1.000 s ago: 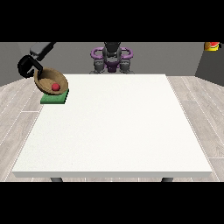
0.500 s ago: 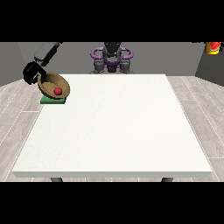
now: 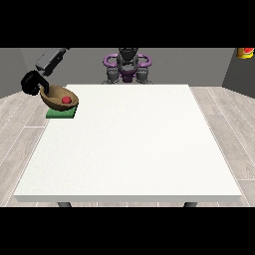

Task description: Pick the cup and pour the ball into the bowl, then pick the bowl and place it on the pad

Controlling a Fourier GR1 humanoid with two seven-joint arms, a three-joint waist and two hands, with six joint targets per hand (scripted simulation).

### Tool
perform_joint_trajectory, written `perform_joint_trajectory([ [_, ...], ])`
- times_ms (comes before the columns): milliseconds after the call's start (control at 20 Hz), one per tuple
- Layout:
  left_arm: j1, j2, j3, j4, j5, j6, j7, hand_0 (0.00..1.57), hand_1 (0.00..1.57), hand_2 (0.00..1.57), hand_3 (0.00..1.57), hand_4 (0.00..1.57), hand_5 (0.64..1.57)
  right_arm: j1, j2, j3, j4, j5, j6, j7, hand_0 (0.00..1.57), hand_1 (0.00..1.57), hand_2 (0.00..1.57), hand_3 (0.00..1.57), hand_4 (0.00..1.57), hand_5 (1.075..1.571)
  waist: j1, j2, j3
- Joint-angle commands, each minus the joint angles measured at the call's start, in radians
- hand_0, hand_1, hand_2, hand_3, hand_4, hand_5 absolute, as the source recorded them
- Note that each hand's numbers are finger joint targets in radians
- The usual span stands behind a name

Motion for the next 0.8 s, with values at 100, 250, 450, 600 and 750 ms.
perform_joint_trajectory([
  [100,0.027,0.008,-0.004,0.041,-0.02,0.001,-0.058,0.0,0.0,0.0,0.0,1.19,1.562,-0.016,0.028,-0.011,-0.011,-0.008,-0.072,0.002,1.49,1.49,1.4,0.8,0.0,1.544,-0.014,-0.007,0.0005],
  [250,0.016,0.003,-0.001,-0.04,0.009,-0.007,-0.073,0.0,0.0,0.0,0.0,1.19,1.563,-0.041,-0.009,-0.078,0.058,-0.053,-0.026,-0.096,1.46,1.46,1.41,0.83,0.0,1.532,0.043,0.103,0.0023],
  [450,0.007,0.038,-0.001,0.031,0.002,-0.018,-0.073,0.0,0.0,0.0,0.0,1.19,1.565,-0.059,0.081,-0.041,0.02,-0.037,-0.101,-0.106,1.43,1.43,1.38,0.67,0.0,1.534,0.021,0.074,0.0014],
  [600,0.001,0.06,0.017,0.091,0.0,-0.021,-0.112,0.0,0.0,0.0,0.0,1.19,1.567,-0.073,0.035,-0.001,-0.007,0.008,-0.113,-0.076,1.15,1.15,1.32,1.0,0.19,1.532,0.01,0.074,0.0006],
  [750,0.013,0.068,0.014,0.05,0.01,-0.054,-0.126,0.0,0.0,0.0,0.0,1.19,1.569,-0.071,0.017,0.02,0.032,0.027,-0.062,-0.074,0.19,0.19,0.41,0.79,0.0,1.454,0.065,0.106,0.001],
])
